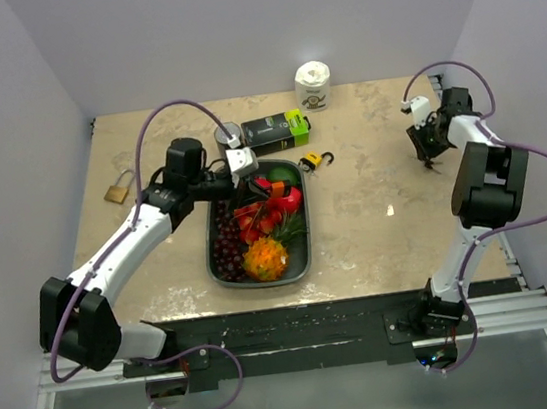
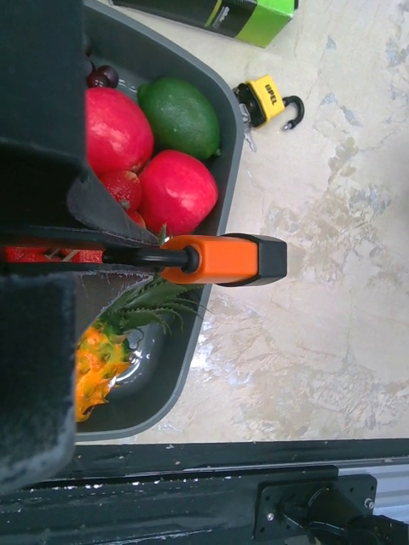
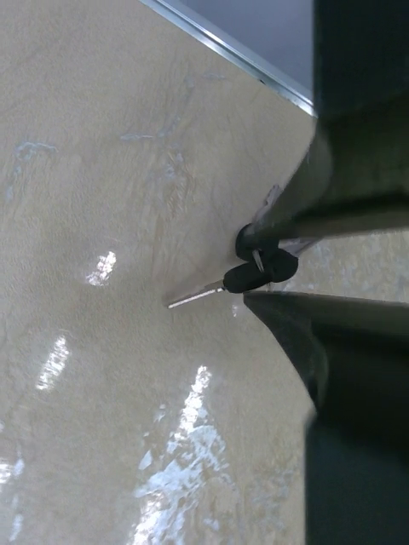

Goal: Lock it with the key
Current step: Place the key at the center of the board, then place the lock at the center of the board.

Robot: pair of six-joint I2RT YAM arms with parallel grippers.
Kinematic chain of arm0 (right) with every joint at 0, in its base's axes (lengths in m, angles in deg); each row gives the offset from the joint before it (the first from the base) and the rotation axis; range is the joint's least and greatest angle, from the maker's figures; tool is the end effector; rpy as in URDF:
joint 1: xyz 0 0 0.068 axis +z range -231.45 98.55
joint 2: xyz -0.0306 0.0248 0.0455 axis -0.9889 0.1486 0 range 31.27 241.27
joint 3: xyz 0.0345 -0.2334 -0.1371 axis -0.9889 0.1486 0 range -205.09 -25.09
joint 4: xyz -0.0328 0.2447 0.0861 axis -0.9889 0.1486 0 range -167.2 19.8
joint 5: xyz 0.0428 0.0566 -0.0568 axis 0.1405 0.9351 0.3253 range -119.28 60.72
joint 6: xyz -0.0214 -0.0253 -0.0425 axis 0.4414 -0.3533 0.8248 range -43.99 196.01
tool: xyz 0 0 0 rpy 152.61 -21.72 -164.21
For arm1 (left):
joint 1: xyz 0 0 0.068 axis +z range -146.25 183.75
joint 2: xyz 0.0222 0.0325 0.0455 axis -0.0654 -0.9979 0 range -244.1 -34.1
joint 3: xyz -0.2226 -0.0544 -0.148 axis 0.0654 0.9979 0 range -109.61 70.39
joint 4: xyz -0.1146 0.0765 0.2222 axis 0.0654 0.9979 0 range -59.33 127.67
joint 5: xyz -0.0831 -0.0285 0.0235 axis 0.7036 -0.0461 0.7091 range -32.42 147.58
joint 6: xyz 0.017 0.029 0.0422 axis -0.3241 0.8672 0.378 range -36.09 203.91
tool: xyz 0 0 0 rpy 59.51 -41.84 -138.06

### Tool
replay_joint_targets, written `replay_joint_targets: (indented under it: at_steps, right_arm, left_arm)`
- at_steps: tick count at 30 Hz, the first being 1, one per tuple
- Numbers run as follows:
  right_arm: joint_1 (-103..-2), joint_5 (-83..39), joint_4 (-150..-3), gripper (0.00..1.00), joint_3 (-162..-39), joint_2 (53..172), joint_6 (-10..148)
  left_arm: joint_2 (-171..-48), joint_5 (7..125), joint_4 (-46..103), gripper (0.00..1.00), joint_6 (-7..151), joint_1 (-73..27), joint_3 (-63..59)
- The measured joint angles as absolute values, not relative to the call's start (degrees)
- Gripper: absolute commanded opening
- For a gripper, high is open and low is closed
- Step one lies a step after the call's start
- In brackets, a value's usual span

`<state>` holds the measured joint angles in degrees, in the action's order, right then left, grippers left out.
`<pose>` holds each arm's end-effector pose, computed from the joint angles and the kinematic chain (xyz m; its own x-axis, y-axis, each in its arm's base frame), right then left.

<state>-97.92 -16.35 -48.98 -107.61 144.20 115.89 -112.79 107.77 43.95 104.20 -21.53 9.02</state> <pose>0.4061 -0.1117 0.1917 -0.7339 -0.4346 -0.5221 -0.3985 0.8978 -0.1873 0.2626 -0.1542 0.3073 -0.1296 0.3068 -0.9429 0.9768 0.2028 -0.0683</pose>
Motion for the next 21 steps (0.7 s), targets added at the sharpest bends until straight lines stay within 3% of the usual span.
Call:
replay_joint_targets:
  at_steps: [3,8,12,17,21]
  right_arm:
    - [-97.99,-16.22,-48.87,0.73,-108.33,144.24,115.72]
    - [-98.01,-13.20,-48.21,0.81,-108.61,141.42,115.87]
    - [-97.88,-8.19,-46.81,0.93,-108.31,134.49,116.72]
    - [-95.32,1.07,-44.60,0.97,-102.87,118.76,121.31]
    - [-86.49,7.85,-43.77,0.98,-94.63,103.94,125.62]
  left_arm:
    - [-113.29,107.12,44.00,0.00,104.12,-22.91,9.13]
    - [-115.44,106.83,43.84,0.00,101.84,-25.20,9.11]
    - [-118.48,106.27,43.76,0.00,97.01,-26.56,7.95]
    - [-124.73,105.17,44.89,0.00,87.46,-29.33,0.85]
    - [-127.06,106.18,45.11,0.00,79.79,-30.80,-2.19]
